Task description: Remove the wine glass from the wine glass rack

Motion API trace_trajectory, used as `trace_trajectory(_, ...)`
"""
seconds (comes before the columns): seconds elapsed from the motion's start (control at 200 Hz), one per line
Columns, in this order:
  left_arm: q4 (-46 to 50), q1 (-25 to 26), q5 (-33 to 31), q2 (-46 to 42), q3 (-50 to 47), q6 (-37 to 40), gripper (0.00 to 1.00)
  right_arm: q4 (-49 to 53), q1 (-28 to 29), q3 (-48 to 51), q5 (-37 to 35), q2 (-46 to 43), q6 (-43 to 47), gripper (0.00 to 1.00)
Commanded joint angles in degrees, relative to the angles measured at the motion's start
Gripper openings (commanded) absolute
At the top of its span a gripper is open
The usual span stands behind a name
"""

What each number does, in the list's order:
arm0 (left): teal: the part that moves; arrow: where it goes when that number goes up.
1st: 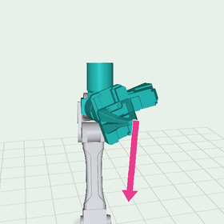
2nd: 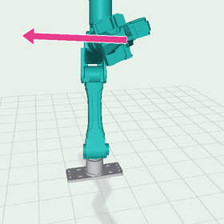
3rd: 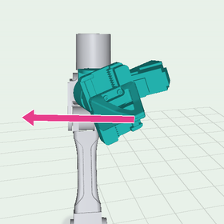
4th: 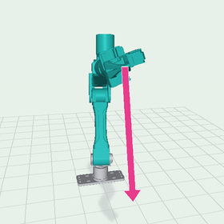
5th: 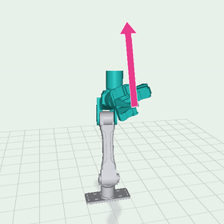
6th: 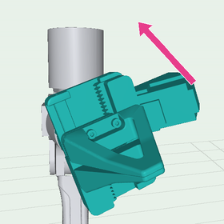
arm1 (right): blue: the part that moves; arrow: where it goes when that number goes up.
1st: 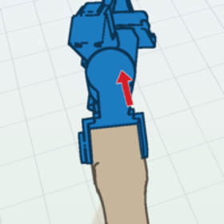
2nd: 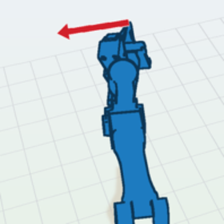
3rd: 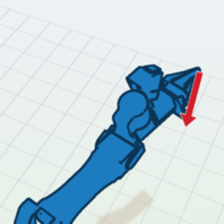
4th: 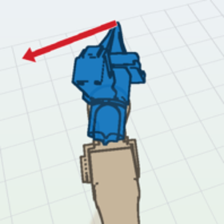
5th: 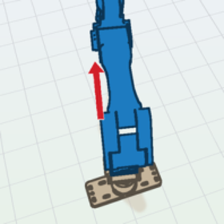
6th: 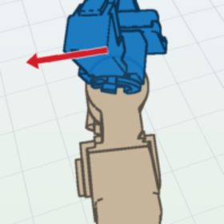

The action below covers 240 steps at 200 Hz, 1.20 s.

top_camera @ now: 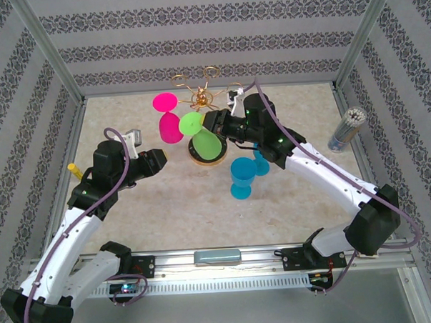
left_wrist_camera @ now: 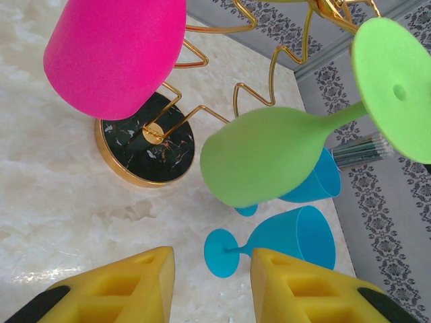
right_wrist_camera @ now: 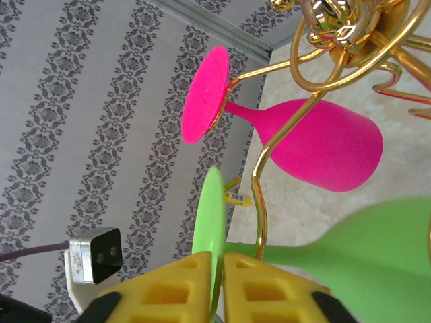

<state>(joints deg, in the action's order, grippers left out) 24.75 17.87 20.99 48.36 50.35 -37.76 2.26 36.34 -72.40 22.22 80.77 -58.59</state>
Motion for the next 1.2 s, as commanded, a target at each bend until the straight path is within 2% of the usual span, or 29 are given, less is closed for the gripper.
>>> trace_trajectory(0.0, -2.25, -0.76, 0.37, -1.16, -0.72, -0.39, 0.35, -2.18, -0.42, -1.69, 1.07, -1.11, 0.01, 0.05)
trace_trajectory(0.065, -2.22, -0.81, 0.34, -1.20, -0.71, -0.46, 0.35, -2.43, -0.47, -1.78, 1.31, -0.93, -0.11, 0.00)
trace_trajectory(1.194, -1.46, -1.09, 0.38, -1.16, 0.14, -0.15, 0.36, -9.56, -2.78, -4.06, 3.58, 2.89, -6.63, 0.00)
